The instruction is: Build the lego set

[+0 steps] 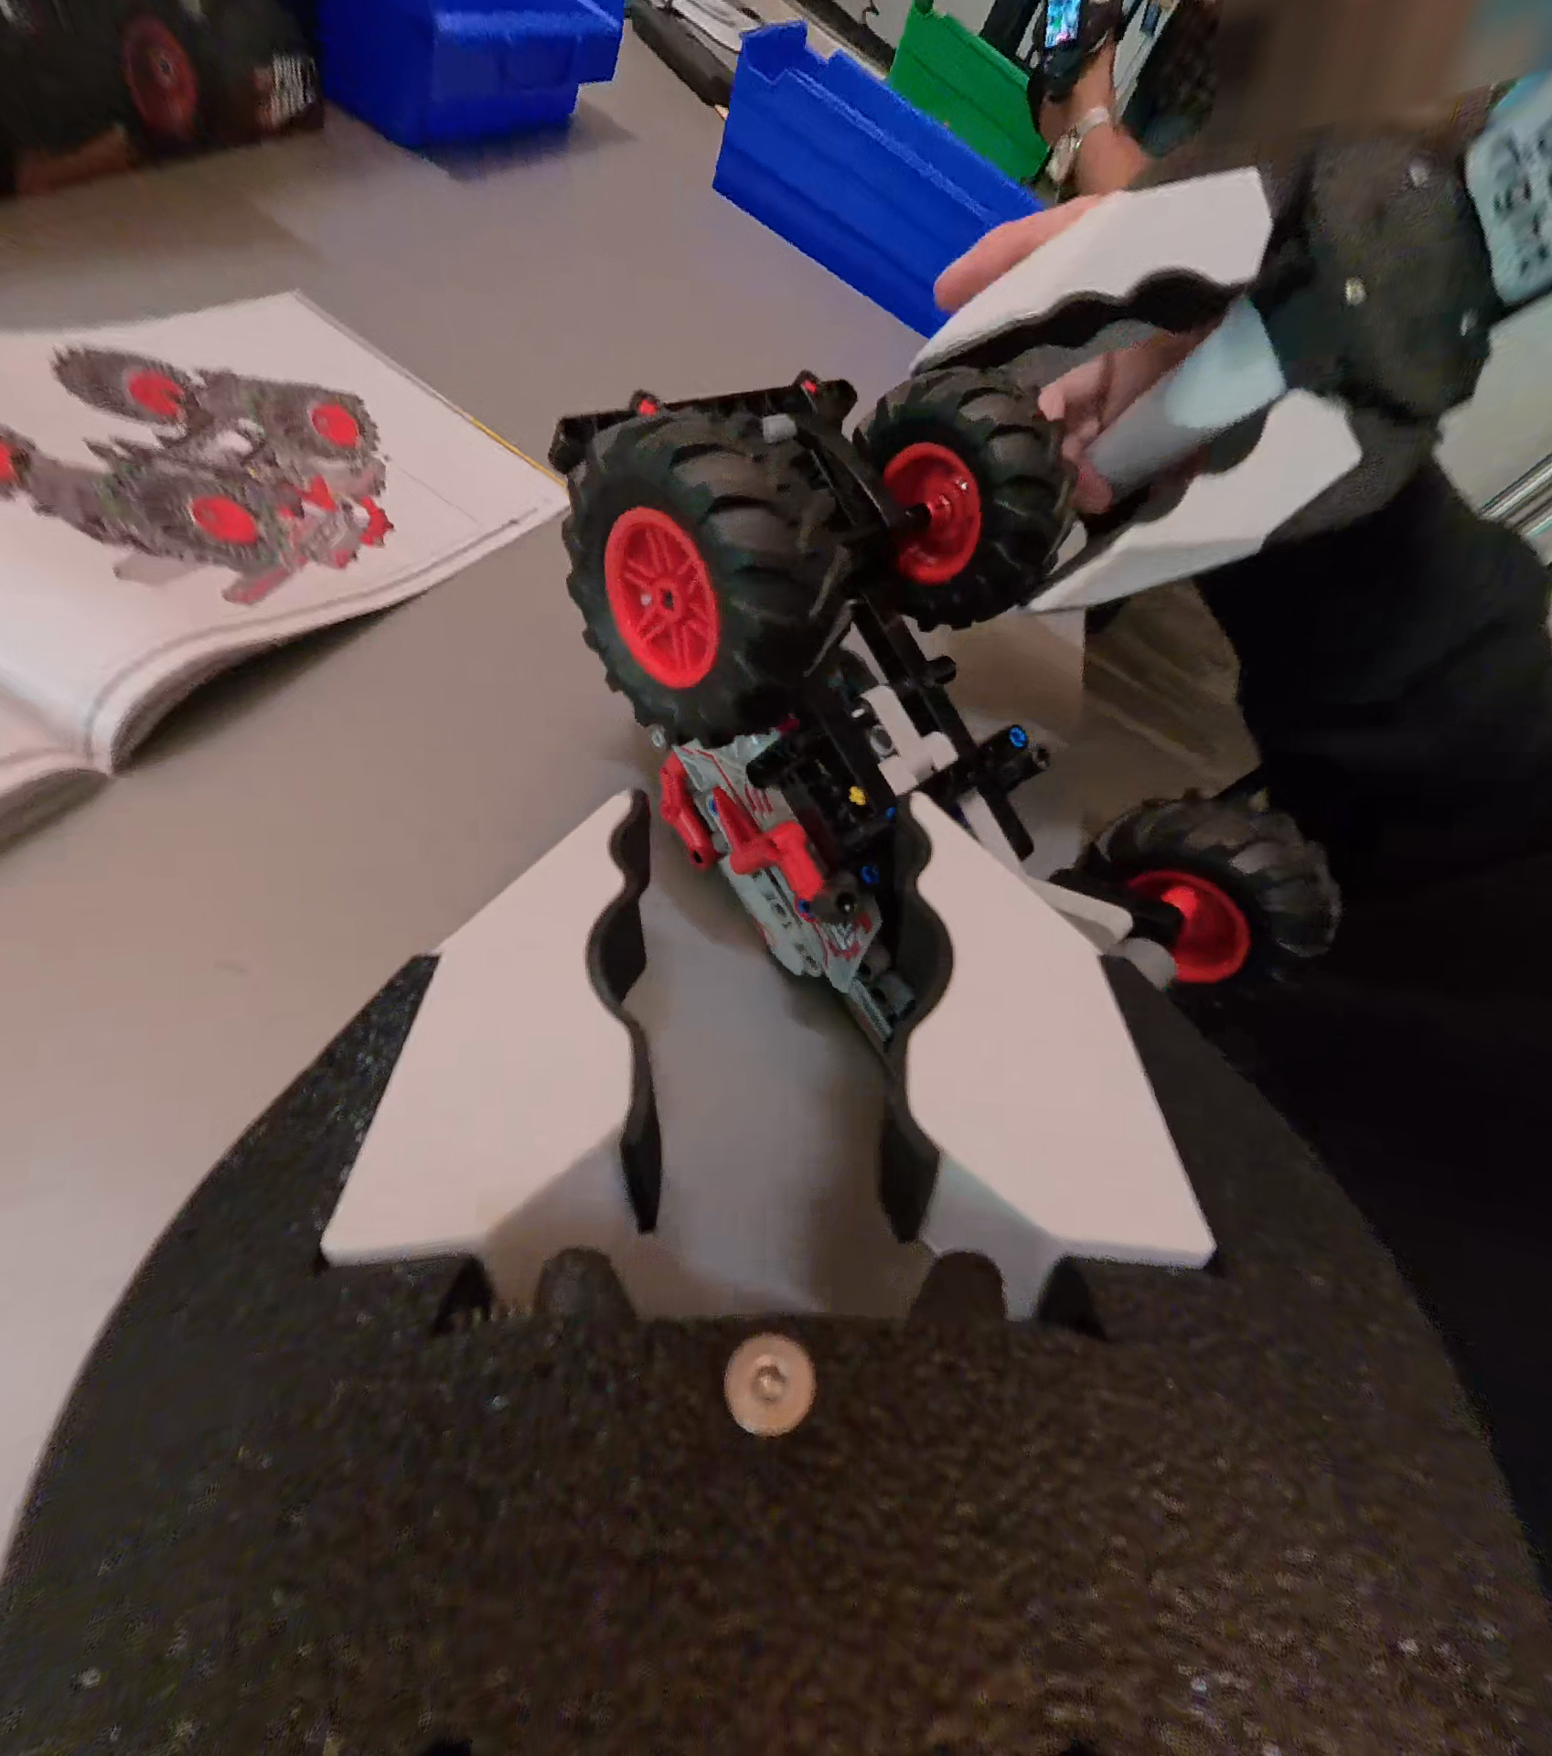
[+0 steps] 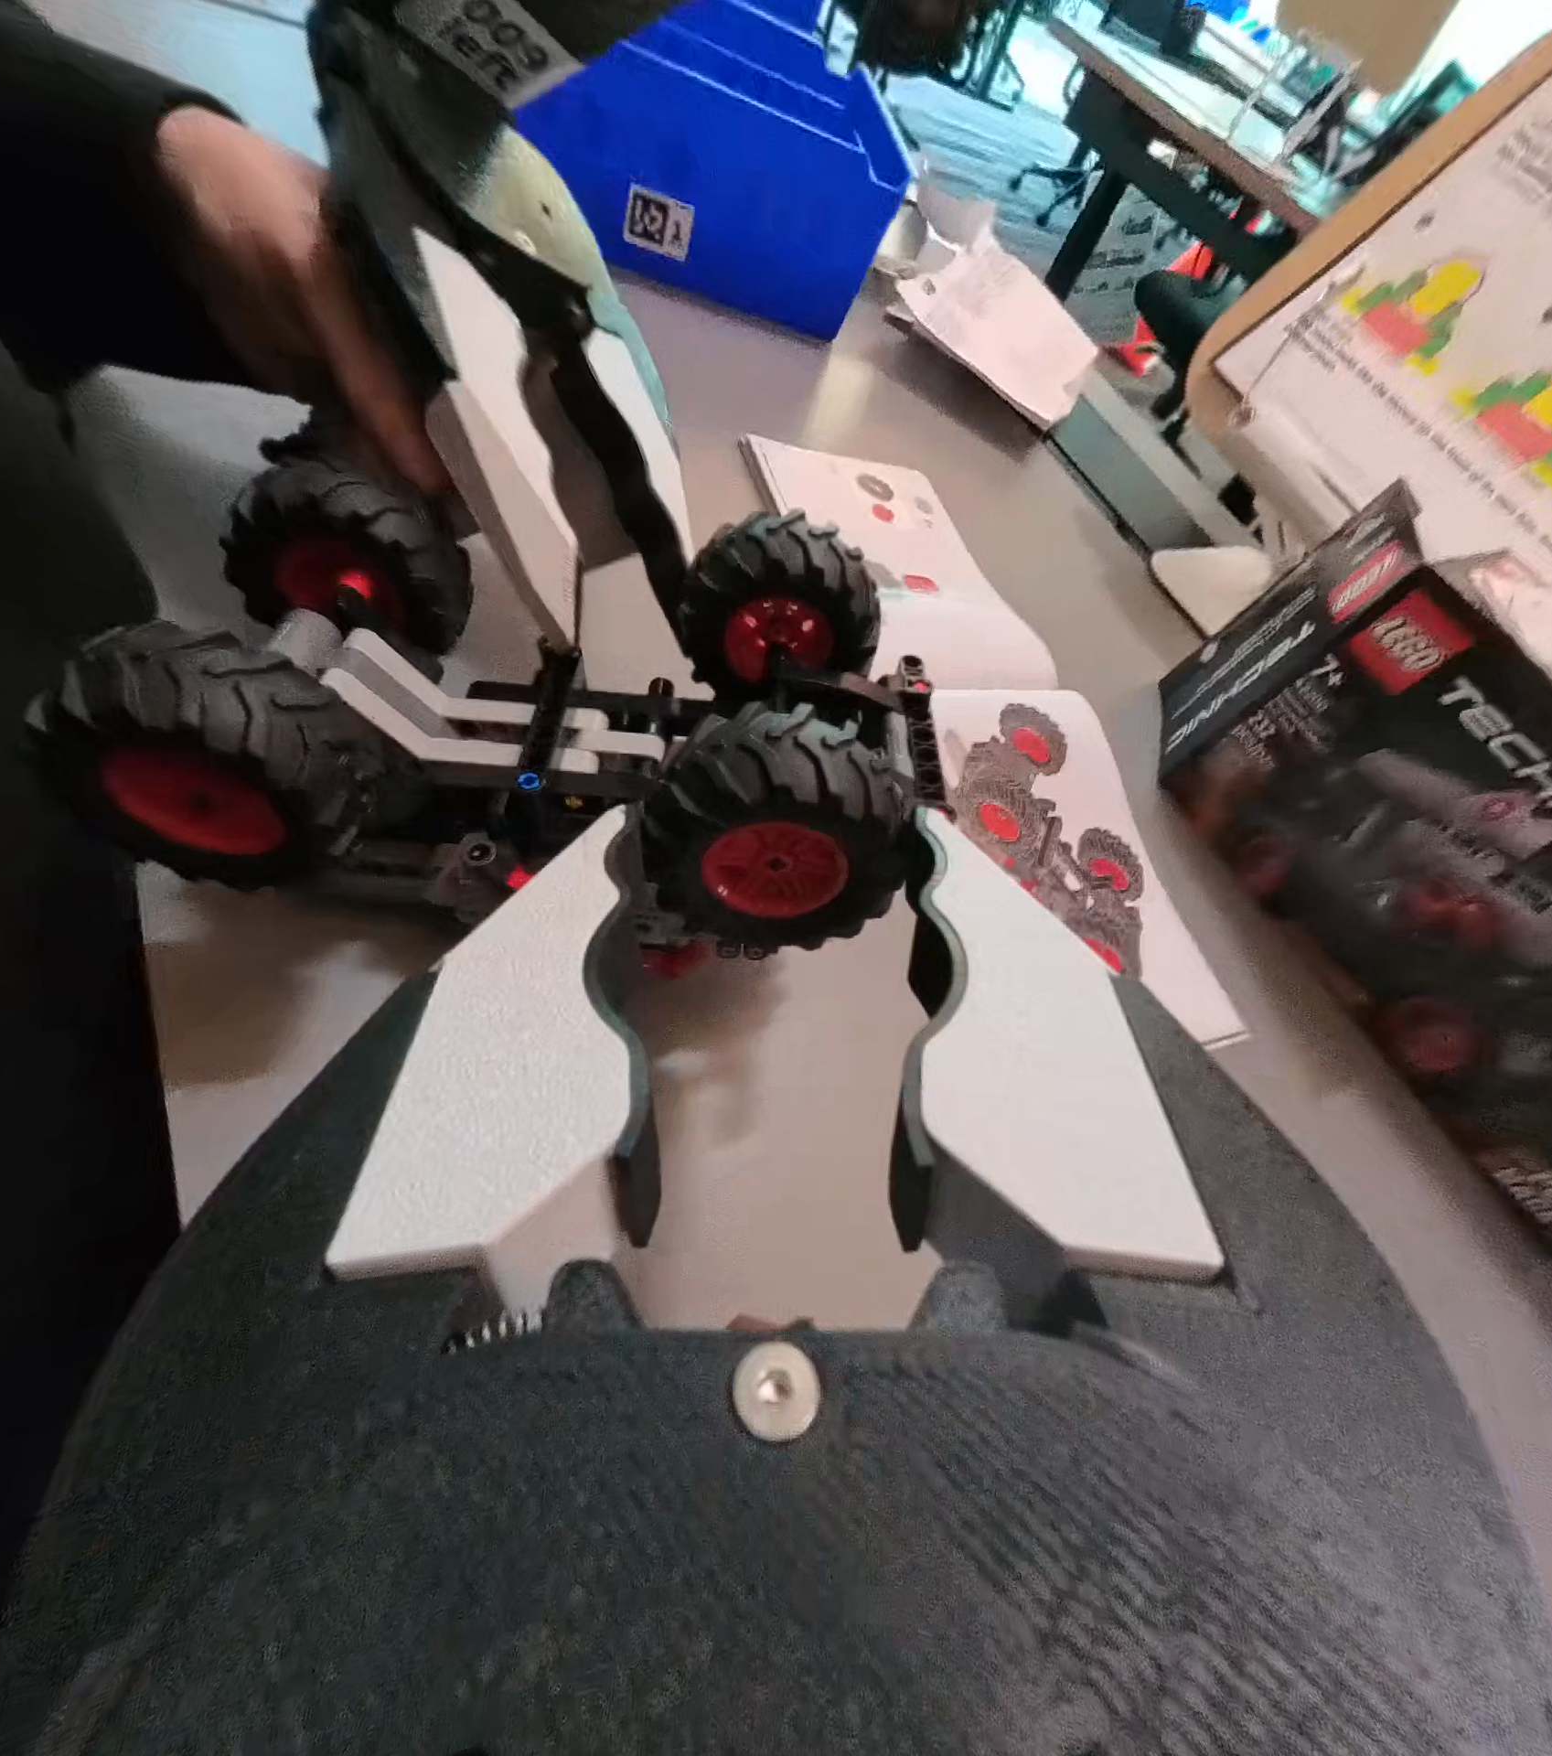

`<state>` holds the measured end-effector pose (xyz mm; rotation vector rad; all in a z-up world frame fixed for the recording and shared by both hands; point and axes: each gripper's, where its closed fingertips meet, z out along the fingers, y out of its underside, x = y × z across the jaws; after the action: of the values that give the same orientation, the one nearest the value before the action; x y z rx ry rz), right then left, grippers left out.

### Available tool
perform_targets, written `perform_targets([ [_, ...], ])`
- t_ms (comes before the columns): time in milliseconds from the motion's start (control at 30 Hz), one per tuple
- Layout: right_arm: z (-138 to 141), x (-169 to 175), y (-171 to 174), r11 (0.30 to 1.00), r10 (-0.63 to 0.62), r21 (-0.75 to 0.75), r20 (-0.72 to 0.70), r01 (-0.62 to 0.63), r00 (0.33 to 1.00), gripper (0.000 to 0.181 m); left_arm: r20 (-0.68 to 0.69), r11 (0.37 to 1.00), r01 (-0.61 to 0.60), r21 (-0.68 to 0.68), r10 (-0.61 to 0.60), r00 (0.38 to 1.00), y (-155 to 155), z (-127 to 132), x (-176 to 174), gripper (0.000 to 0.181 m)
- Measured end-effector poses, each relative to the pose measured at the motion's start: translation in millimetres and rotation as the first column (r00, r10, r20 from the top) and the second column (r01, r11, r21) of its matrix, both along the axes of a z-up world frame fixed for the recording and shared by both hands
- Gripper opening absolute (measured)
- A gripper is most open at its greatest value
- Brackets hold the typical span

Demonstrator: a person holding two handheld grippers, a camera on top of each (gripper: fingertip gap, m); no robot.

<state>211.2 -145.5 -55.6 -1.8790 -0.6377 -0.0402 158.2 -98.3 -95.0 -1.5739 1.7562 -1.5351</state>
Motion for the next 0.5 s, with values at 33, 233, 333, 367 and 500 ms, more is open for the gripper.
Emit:
perform_targets([
  [33, -2, 3, 0, 1.000, -0.014, -0.013, -0.005, 0.014, 1.000, 0.054, 0.027, 0.999, 0.016, 0.039, -0.017, 0.999, -2, 5, 0, 0.048],
  [233, -9, 9, 1, 0.995, -0.083, -0.069, -0.139, 0.074, 0.987, 0.054, 0.175, 0.924, 0.117, 0.364, -0.192, 0.966, -24, 39, -5, 0.013],
  [333, -7, 8, 3, 0.995, -0.090, -0.066, -0.226, 0.077, 0.970, 0.053, 0.106, 0.832, 0.227, 0.506, -0.321, 0.941, -39, 34, -1, 0.013],
  [367, -6, 7, 3, 0.996, -0.086, -0.059, -0.244, 0.074, 0.966, 0.053, 0.068, 0.804, 0.266, 0.532, -0.353, 0.933, -42, 29, 1, 0.016],
  [500, -4, 6, 7, 0.995, -0.100, -0.050, -0.278, 0.090, 0.955, 0.052, -0.095, 0.695, 0.429, 0.577, -0.465, 0.880, -50, 10, 4, 0.015],
])
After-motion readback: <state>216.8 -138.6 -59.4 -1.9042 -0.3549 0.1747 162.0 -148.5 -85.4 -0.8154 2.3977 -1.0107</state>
